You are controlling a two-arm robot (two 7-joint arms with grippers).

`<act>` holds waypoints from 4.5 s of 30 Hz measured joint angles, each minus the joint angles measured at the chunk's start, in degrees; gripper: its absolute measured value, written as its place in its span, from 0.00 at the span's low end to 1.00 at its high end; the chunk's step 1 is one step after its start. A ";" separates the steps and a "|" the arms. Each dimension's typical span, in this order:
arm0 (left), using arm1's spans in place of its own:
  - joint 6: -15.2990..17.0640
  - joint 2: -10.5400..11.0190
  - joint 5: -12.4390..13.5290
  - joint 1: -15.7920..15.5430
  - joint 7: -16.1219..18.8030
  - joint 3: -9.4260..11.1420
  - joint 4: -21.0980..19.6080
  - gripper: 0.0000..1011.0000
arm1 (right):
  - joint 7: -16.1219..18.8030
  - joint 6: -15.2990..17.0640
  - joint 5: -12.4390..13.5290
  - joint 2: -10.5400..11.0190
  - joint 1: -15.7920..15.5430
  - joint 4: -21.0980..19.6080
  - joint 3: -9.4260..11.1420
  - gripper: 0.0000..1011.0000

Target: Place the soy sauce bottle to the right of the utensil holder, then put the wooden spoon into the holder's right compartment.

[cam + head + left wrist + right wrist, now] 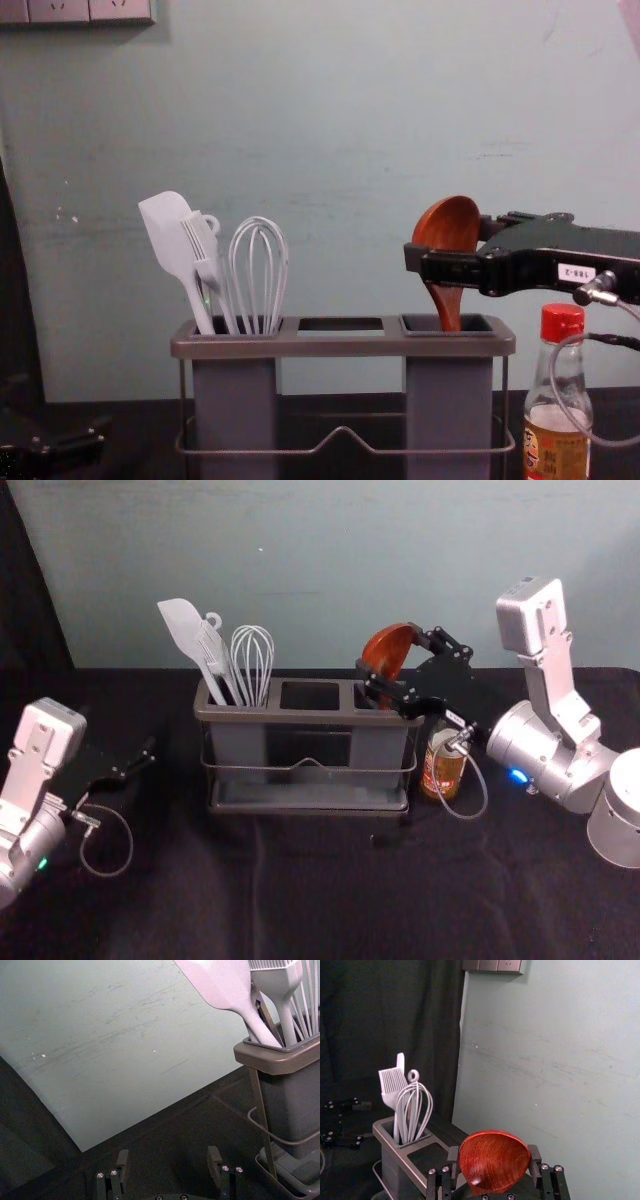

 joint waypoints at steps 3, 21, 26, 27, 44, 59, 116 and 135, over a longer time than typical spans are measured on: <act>0.00 0.00 0.00 0.00 0.00 0.00 0.00 1.00 | -0.02 0.00 -0.13 -0.04 0.08 0.23 -0.24 0.83; 0.00 0.00 0.00 0.00 0.00 0.00 0.00 1.00 | -0.40 1.41 -0.38 -0.29 0.60 1.18 -0.98 0.83; 0.00 0.00 0.00 0.00 0.00 0.00 0.00 1.00 | -0.41 2.06 -0.63 -0.26 0.70 1.17 -1.10 0.83; 0.00 0.00 0.00 0.00 0.00 0.00 0.00 1.00 | -0.41 2.14 -0.63 -0.26 0.71 1.17 -1.11 0.83; 0.00 0.00 0.00 0.00 0.00 0.00 0.00 1.00 | -0.26 2.63 -0.69 -0.23 0.63 1.23 -1.13 0.99; 0.00 0.00 0.00 0.00 0.00 0.00 0.00 1.00 | -0.25 2.45 -0.69 -0.23 0.64 1.19 -1.09 0.99; 0.00 0.00 0.00 0.00 0.00 0.00 0.00 1.00 | -19.12 -20.20 -11.48 -10.73 -31.99 -5.12 9.90 0.99; 0.00 0.00 0.00 0.00 0.00 0.00 0.00 1.00 | -14.88 -16.17 -10.76 -12.11 -30.01 -4.35 12.18 0.99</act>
